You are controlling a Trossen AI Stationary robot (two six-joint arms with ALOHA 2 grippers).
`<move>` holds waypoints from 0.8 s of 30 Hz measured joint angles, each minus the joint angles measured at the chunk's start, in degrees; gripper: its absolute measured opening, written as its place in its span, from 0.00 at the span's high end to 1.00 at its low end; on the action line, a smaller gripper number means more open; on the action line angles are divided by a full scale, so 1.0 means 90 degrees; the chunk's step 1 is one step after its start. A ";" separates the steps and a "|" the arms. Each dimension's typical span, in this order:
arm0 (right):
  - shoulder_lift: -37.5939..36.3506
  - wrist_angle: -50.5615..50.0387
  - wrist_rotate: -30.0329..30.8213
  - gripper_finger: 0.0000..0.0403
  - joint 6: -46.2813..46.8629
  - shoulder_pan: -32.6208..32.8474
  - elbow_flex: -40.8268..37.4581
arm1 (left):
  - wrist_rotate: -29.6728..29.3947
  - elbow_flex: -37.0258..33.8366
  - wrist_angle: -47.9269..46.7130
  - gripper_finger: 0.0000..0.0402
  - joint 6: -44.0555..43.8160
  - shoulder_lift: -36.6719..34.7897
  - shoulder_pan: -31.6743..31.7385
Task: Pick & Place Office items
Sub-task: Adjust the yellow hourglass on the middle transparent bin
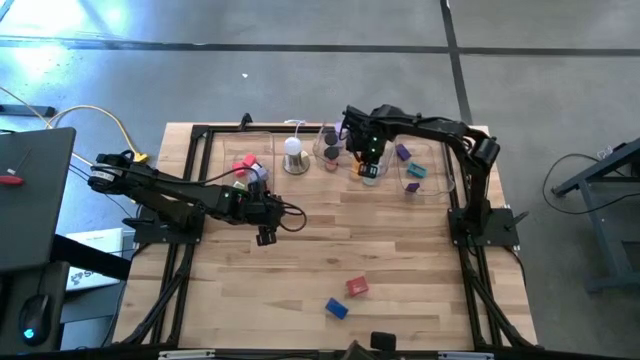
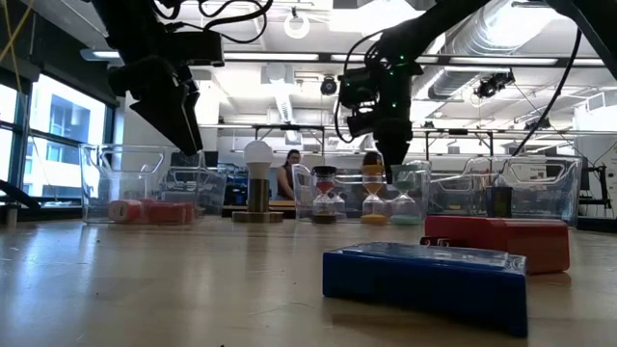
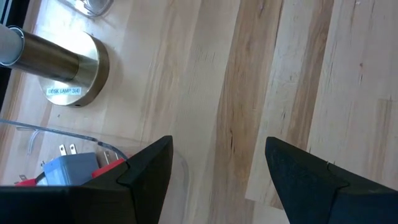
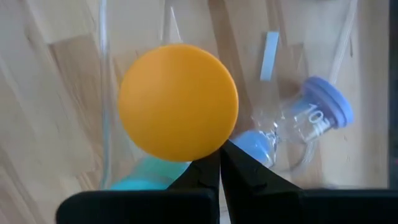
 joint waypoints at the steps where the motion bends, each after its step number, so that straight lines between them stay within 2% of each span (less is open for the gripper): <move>1: 0.0000 0.0027 -0.0062 1.00 -0.0012 0.0000 0.0000 | 0.0000 0.0000 0.0000 0.39 0.0000 0.0000 0.0000; 16: 0.0062 0.0862 -0.1043 1.00 -0.0328 0.0024 0.0000 | -0.0002 0.0000 0.0000 0.39 0.0002 0.0000 0.0000; 24: 0.0177 0.1095 -0.0880 1.00 -0.0451 0.0071 -0.0002 | -0.0005 0.0000 -0.0002 0.39 0.0005 0.0000 0.0001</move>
